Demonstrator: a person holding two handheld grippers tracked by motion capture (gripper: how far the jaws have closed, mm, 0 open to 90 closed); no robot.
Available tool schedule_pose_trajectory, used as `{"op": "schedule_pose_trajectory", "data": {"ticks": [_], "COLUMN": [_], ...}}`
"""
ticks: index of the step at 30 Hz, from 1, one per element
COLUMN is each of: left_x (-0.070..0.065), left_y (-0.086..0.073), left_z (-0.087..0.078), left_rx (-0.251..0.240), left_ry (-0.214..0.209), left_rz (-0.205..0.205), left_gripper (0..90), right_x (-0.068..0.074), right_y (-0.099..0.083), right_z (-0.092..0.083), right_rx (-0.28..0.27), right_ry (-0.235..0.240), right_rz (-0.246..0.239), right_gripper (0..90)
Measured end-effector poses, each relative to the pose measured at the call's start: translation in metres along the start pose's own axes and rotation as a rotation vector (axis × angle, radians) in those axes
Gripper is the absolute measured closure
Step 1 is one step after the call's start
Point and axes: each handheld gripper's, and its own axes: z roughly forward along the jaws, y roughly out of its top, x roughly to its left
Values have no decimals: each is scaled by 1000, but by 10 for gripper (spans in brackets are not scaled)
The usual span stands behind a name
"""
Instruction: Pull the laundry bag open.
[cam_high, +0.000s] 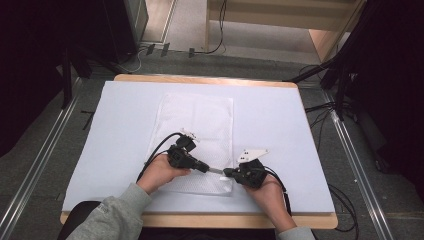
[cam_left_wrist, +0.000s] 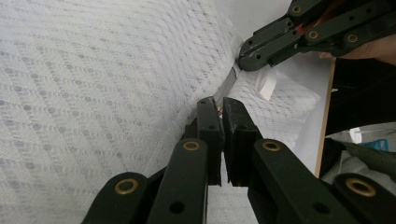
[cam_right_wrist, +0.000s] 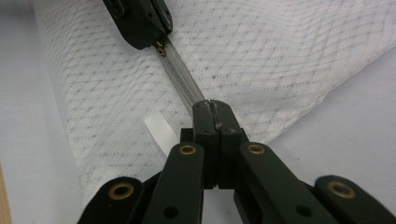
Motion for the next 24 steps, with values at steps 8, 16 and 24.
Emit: {"op": "schedule_pose_trajectory", "data": {"ticks": [8, 16, 24], "left_x": [3, 5, 7], "left_y": [-4, -9, -13], "left_z": [-8, -17, -20], "left_rx": [-6, -9, -6], "left_ry": [9, 13, 6], "left_rz": [-4, -8, -12], "left_gripper": [880, 879, 879], "right_x": [1, -1, -1], "right_y": [0, 0, 0], "right_z": [0, 0, 0], "right_rx": [1, -4, 1], "right_ry": [-4, 6, 6], "right_rz": [-11, -1, -12], "right_gripper": [900, 900, 900]}}
